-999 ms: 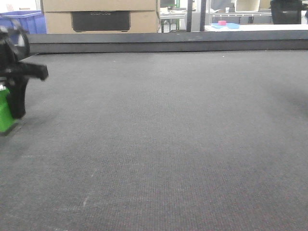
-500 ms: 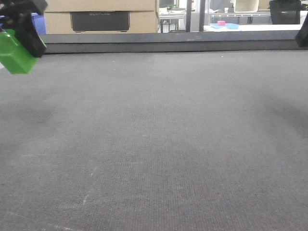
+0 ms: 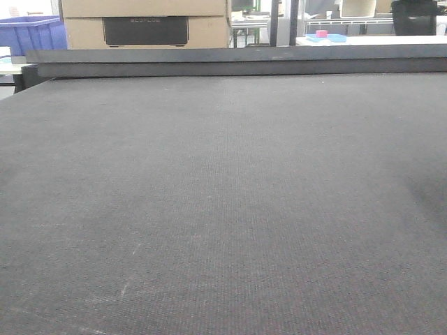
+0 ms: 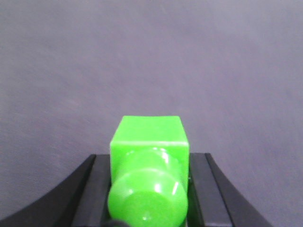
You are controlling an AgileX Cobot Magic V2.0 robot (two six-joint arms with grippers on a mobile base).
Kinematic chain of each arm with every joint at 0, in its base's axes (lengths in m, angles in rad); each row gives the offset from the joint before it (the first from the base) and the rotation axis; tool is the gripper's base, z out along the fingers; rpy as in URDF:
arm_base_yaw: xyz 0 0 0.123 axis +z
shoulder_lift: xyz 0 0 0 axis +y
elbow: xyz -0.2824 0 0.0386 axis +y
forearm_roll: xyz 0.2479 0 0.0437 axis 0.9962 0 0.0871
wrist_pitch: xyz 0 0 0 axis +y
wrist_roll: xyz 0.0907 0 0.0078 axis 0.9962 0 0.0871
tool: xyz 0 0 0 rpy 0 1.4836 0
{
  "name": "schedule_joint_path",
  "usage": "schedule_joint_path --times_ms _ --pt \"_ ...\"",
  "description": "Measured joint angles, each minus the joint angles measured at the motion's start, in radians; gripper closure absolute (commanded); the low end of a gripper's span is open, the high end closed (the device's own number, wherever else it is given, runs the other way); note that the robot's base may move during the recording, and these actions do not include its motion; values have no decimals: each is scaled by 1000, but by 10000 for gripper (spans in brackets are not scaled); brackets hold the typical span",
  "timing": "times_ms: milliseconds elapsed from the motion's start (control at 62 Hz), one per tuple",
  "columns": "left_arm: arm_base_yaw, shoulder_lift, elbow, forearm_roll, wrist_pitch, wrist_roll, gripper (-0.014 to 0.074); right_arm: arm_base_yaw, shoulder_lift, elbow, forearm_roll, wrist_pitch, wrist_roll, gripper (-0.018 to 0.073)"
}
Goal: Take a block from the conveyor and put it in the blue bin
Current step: 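Lift both held blocks up off the conveyor belt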
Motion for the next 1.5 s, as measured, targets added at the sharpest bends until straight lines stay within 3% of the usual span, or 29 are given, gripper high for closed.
schedule_joint_path --times_ms 226,516,629,822,1499 --pt "40 -223 4 0 -2 0 707 0 -192 13 2 0 0 721" --pt "44 -426 4 0 -5 0 707 0 -346 13 2 -12 0 721" --pt "44 -474 4 0 -5 0 707 0 -398 13 2 -75 0 721" --pt "44 -516 4 0 -7 0 707 0 -467 13 2 -152 0 721" --pt "44 -520 4 0 -7 0 707 0 -477 13 2 -153 0 721"
